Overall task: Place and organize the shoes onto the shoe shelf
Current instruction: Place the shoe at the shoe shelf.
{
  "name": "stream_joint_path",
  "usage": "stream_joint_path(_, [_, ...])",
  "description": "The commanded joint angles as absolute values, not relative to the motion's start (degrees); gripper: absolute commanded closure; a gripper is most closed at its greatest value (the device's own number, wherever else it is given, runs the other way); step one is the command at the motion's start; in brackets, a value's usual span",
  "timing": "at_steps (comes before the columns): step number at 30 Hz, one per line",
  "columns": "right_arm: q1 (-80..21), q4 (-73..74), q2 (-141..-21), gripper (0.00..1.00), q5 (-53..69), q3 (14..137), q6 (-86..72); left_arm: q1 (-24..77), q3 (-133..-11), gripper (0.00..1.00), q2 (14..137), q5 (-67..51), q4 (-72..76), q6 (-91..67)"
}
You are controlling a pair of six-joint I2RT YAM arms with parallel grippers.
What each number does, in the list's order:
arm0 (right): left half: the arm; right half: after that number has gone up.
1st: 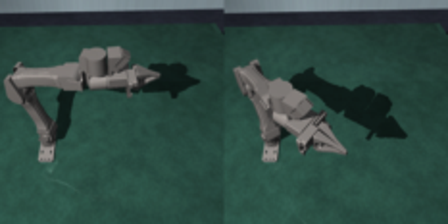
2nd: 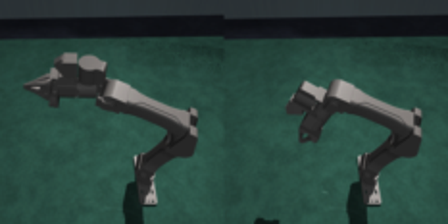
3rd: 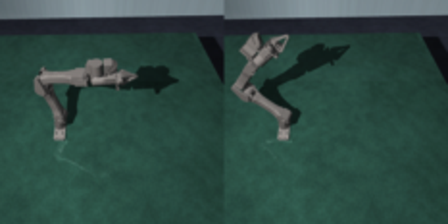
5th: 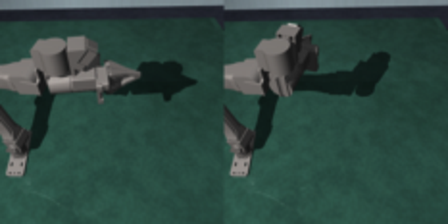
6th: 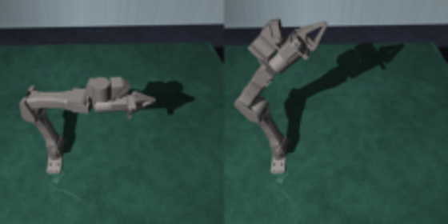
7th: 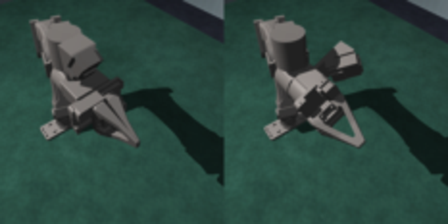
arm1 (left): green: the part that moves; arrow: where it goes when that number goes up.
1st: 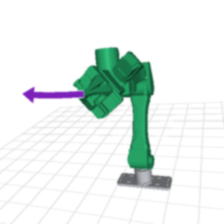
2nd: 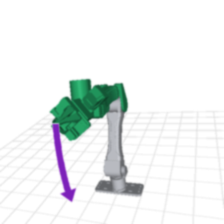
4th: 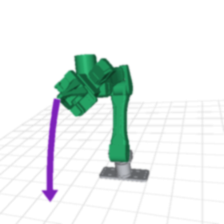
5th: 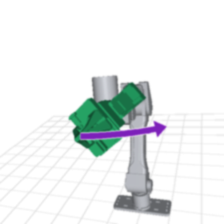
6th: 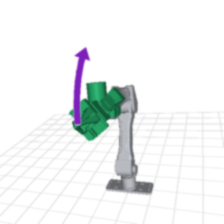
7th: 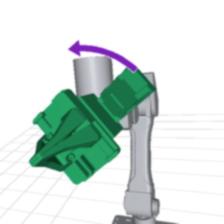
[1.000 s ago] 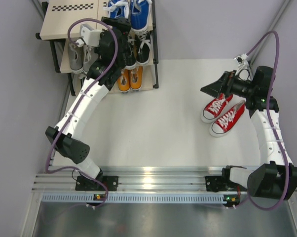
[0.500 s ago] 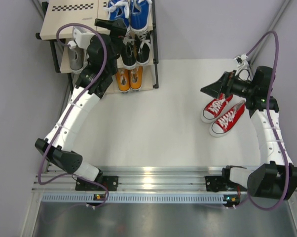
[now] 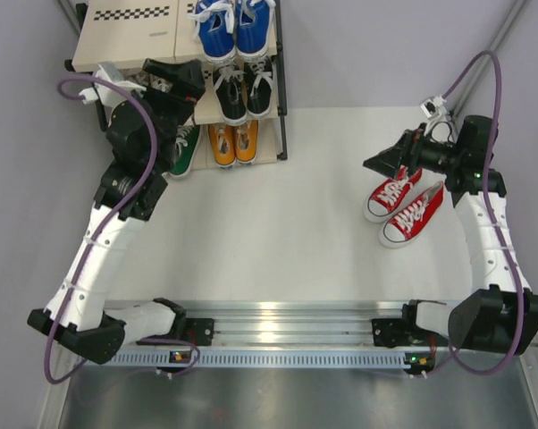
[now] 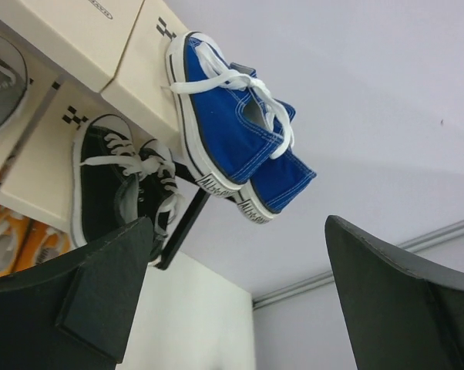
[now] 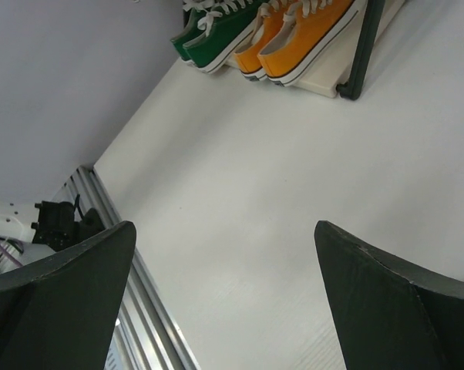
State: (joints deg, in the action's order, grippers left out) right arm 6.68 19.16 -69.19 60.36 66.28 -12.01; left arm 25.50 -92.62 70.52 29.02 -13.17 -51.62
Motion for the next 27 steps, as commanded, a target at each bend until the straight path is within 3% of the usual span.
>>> stream_joint_path(1, [7.73,21.77,-70.57,0.01,64.68,71.53,-4.34,24.52,-86.52,0.02,65.93,24.44,-12.65,-41.23])
stream_joint_path(5, [7.56,27.31,-70.93,0.01,64.34,73.83,3.51,23.29,-78.43,0.01,58.73,17.58,-13.70,-36.39])
stream_joint_path(13, [7.82,45.70,-75.06,0.00,45.37,78.23,18.18,23.12,-60.23,0.02,48.79,0.37,-17.49,-37.52])
stream_joint_path(27, [15.11,50.19,-79.53,0.02,19.36,67.69,20.04,23.20,-29.98,0.02,25.85,-0.70,-17.31,-51.59])
